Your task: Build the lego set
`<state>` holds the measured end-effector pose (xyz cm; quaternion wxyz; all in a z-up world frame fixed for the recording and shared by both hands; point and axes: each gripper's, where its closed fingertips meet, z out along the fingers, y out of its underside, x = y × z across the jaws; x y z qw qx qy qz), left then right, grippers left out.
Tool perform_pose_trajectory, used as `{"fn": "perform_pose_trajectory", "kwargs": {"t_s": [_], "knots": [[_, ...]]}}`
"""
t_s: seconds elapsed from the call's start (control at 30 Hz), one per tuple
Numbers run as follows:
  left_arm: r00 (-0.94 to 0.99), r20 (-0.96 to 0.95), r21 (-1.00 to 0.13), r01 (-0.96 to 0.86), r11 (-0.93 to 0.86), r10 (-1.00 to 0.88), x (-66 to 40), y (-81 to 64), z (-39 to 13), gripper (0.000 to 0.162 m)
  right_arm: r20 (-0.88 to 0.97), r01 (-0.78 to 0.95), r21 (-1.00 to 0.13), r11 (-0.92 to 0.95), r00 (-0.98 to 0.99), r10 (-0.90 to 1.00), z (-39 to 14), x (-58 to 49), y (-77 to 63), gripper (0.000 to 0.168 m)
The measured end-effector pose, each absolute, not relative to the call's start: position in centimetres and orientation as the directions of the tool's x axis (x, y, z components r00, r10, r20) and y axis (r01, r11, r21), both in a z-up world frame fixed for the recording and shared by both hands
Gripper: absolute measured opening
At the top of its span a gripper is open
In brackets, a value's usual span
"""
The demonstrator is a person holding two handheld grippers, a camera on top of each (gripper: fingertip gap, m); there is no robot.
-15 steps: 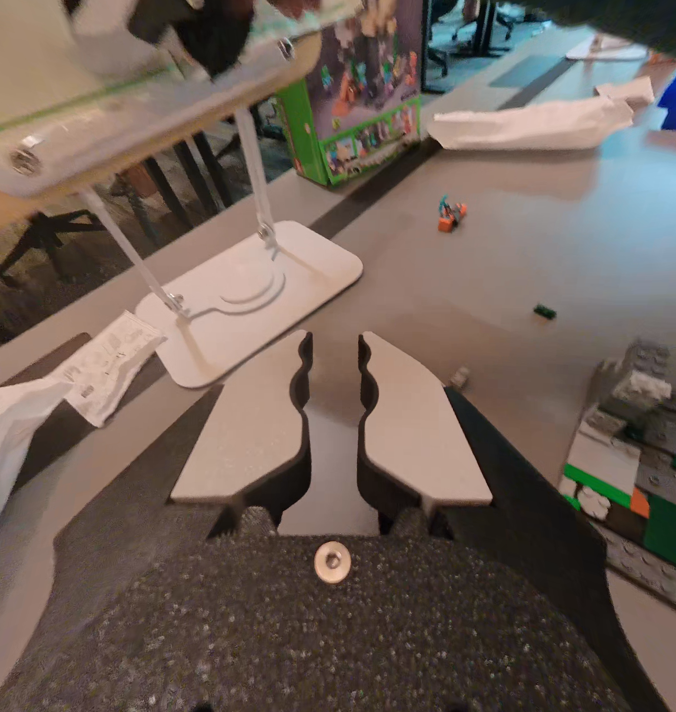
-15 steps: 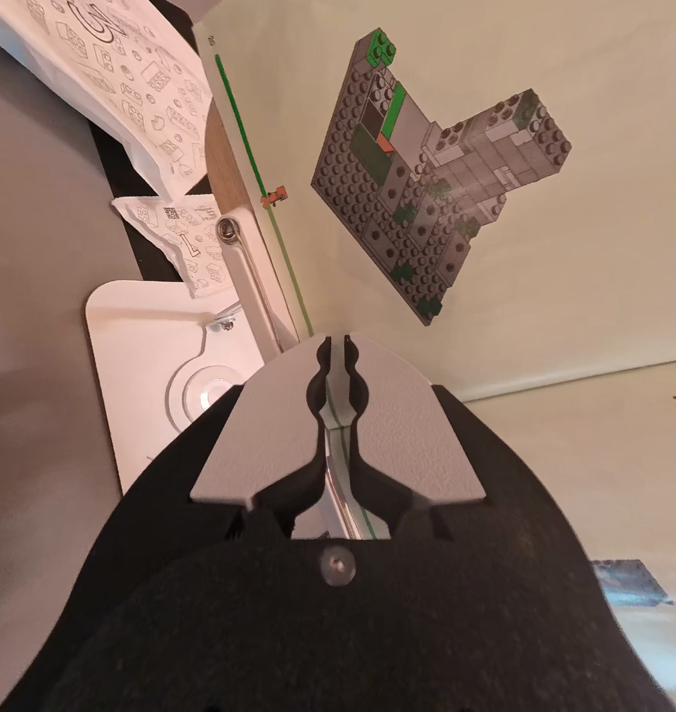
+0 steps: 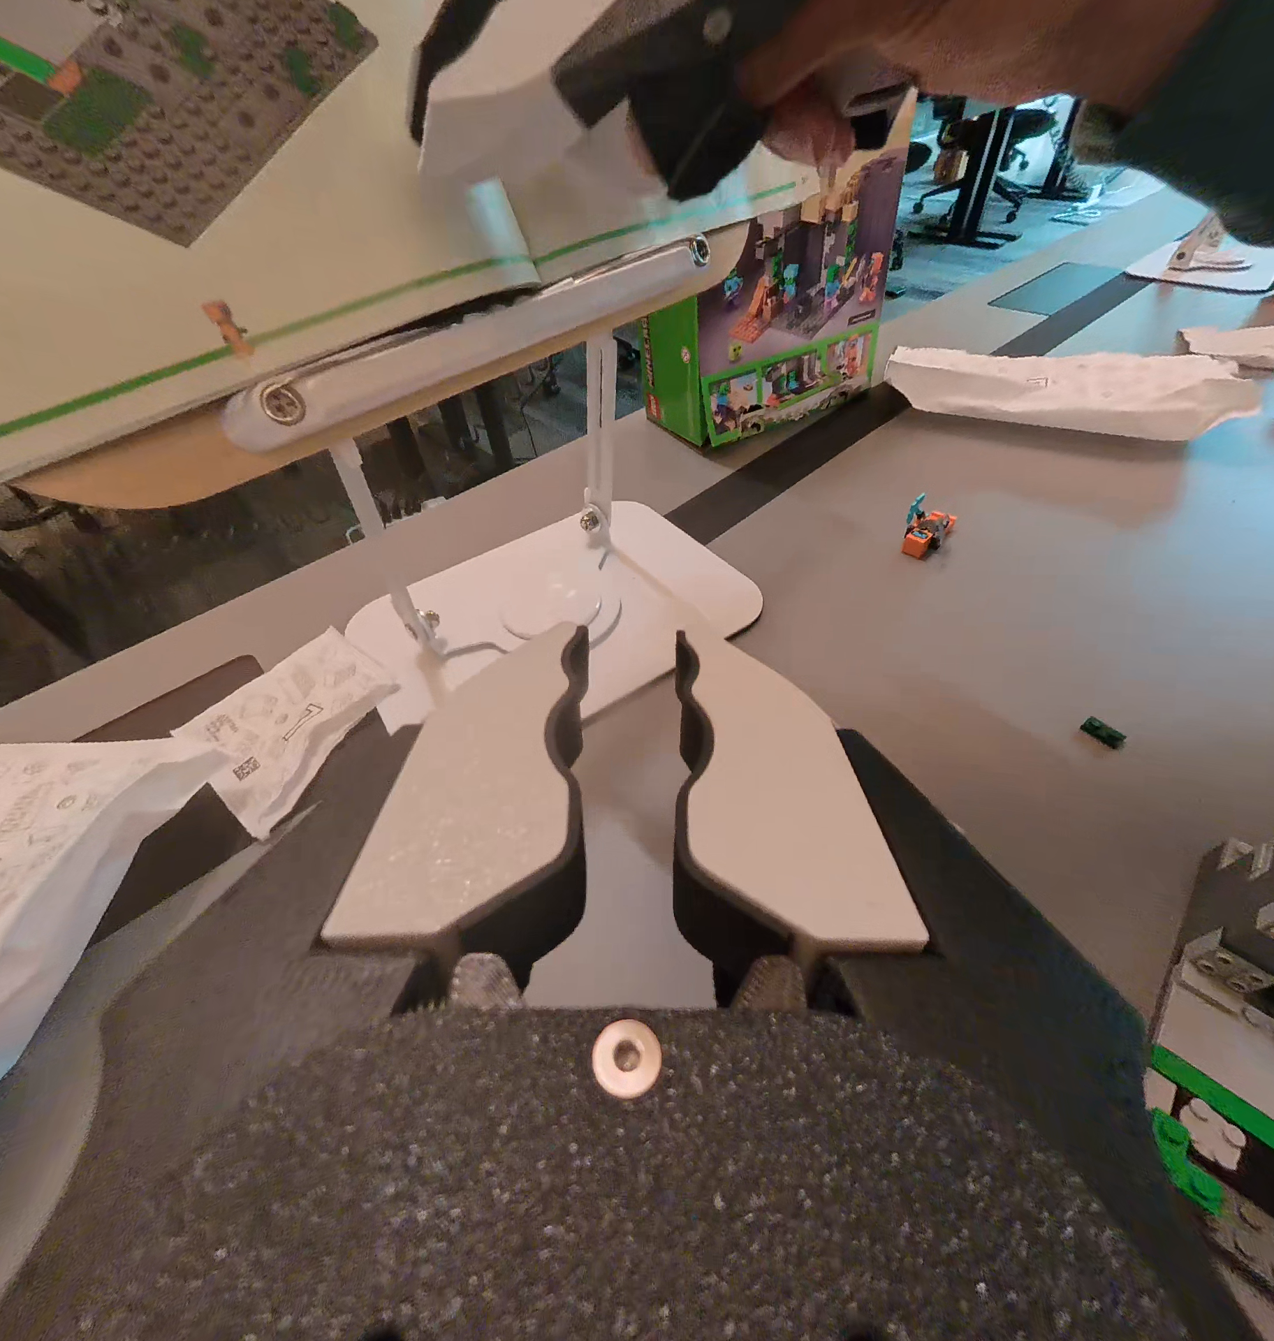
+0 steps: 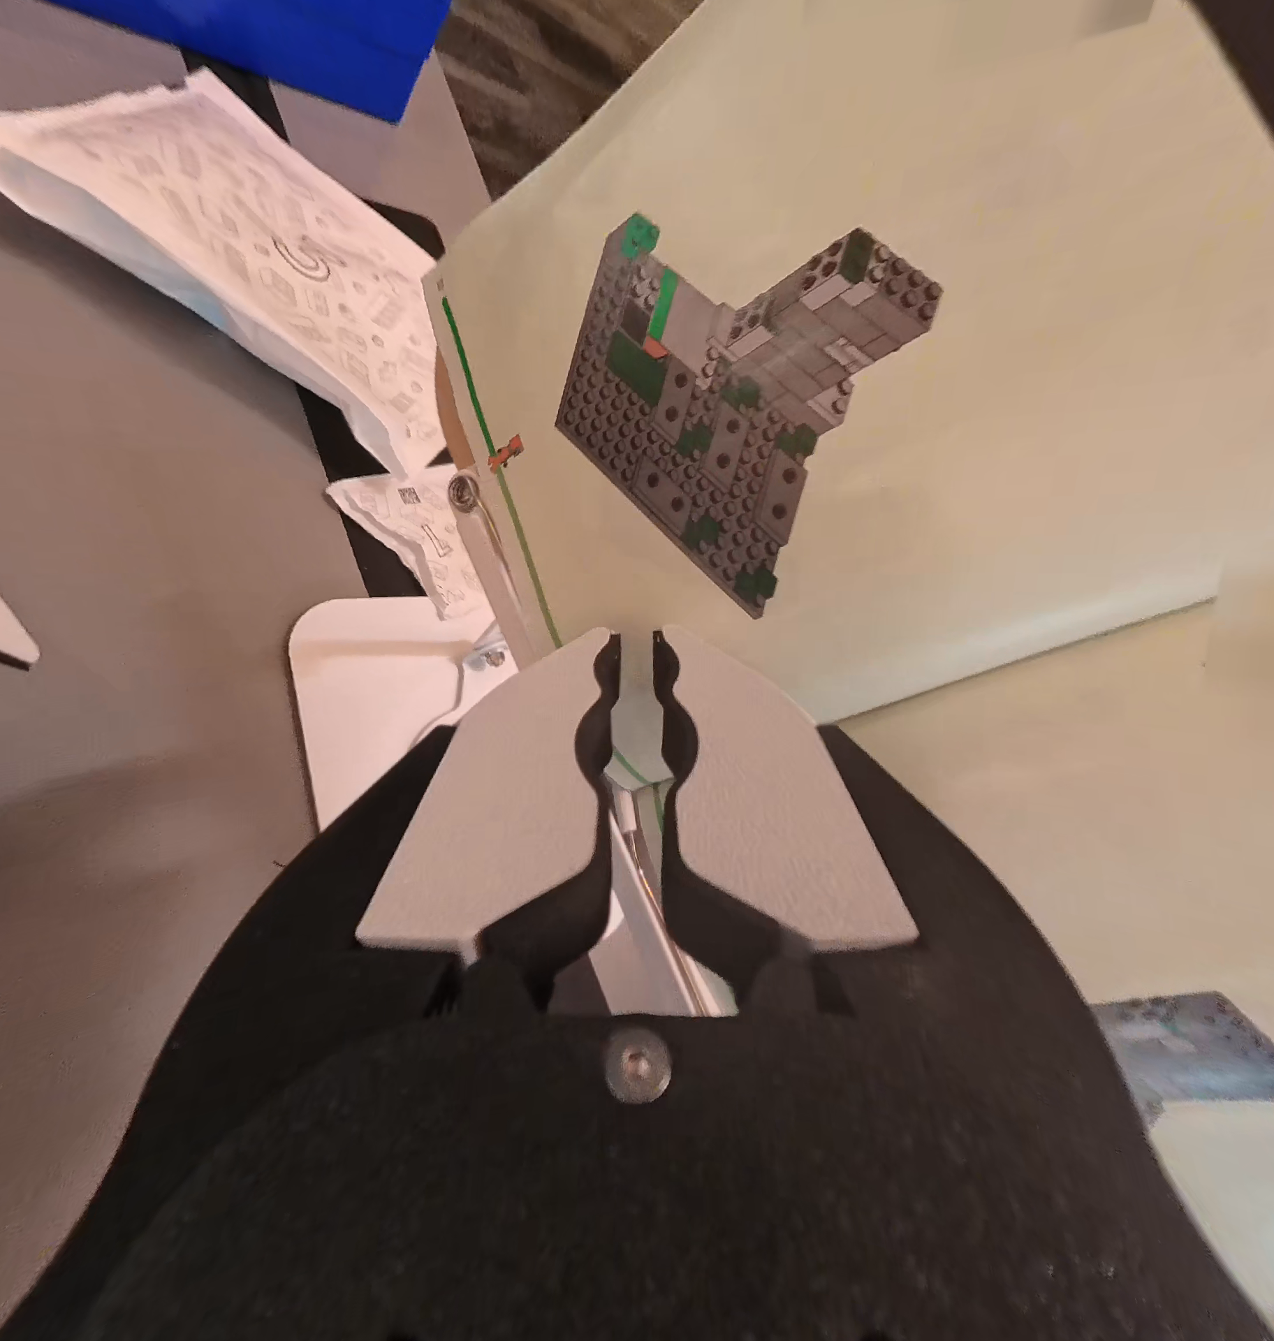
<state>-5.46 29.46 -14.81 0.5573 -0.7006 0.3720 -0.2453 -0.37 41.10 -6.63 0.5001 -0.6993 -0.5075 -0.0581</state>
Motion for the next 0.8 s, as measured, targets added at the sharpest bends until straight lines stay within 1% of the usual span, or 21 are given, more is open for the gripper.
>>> {"fn": "perform_pose_trajectory", "kwargs": {"t_s": [0.1, 0.27, 0.43, 0.57, 0.63, 0.7, 0.8], "knots": [[0.606, -0.076, -0.963, -0.251, -0.099, -0.792, -5.6, 29.5, -14.9, 0.022, 0.576, 0.733, -0.68, 0.014, 0.523, 0.628, -5.7, 0.4, 40.8, 0.007], [0.604, -0.083, -0.963, -0.254, -0.092, -0.793, -5.0, 29.5, -14.7, 0.021, 0.563, 0.731, -0.682, -0.031, 0.552, 0.615, -6.3, 1.4, 42.1, 0.007], [0.611, -0.158, -0.954, -0.298, -0.041, -0.776, -5.0, 29.6, -13.9, 0.021, 0.6, 0.763, -0.646, -0.03, 0.532, 0.597, -6.8, 0.7, 43.5, 0.007], [0.602, -0.239, -0.934, -0.358, 0.01, -0.762, -5.2, 30.8, -12.1, 0.019, 0.62, 0.778, -0.626, -0.046, 0.533, 0.576, -7.1, 0.5, 44.0, 0.006], [0.561, -0.329, -0.893, -0.446, 0.057, -0.76, -5.2, 32.3, -11.2, 0.023, 0.614, 0.778, -0.625, -0.054, 0.534, 0.581, -7.1, 0.5, 44.0, 0.005], [0.476, -0.43, -0.83, -0.542, 0.129, -0.767, -4.9, 33.9, -10.4, 0.026, 0.607, 0.781, -0.622, -0.06, 0.529, 0.593, -7.0, 0.5, 43.9, 0.005], [0.338, -0.542, -0.726, -0.649, 0.227, -0.769, -4.2, 36.0, -9.3, 0.025, 0.593, 0.786, -0.615, -0.069, 0.518, 0.616, -6.9, 0.6, 43.7, 0.004]]}}
